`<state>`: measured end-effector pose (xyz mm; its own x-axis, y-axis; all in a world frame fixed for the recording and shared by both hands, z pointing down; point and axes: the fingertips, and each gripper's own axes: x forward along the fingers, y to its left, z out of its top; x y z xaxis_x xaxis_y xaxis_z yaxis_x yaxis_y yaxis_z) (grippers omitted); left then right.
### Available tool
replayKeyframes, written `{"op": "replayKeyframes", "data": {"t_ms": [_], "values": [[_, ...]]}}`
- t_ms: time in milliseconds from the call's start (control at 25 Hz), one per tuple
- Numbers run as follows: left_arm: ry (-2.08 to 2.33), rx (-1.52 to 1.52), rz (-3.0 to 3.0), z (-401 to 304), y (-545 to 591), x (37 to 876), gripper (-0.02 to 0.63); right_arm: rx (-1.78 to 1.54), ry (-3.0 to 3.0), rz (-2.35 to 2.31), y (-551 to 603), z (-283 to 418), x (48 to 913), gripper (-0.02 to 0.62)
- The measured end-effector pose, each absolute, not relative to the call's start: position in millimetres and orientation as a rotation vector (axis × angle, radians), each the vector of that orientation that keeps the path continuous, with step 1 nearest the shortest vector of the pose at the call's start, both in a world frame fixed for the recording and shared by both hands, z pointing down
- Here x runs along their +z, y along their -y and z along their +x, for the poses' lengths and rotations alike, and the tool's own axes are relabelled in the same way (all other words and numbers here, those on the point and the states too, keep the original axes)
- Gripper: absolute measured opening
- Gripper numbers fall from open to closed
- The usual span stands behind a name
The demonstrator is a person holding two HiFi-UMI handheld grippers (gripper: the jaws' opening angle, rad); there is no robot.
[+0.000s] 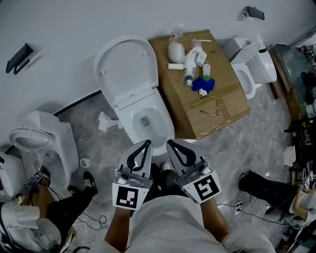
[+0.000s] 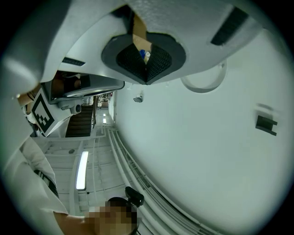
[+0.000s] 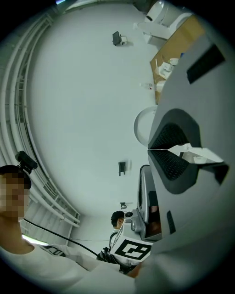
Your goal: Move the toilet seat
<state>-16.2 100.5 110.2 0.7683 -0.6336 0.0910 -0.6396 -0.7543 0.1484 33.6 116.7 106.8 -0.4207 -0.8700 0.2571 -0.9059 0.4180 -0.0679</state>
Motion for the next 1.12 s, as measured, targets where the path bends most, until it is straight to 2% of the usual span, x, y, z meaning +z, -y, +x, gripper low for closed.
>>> {"op": "replayKeyframes", "data": {"t_ms": [600,1120], "values": [[0.978,0.188,2.774,-2.6,-60.0,201.2,0.009,0.417,2.491,1.505,-79.4,41.5,198.7,0.014],[1.063,0.302,2.596,-4.5,-62.9,315.2,0.011,0.562,2.432,1.452,-83.8,63.9,299.7,0.015]]}}
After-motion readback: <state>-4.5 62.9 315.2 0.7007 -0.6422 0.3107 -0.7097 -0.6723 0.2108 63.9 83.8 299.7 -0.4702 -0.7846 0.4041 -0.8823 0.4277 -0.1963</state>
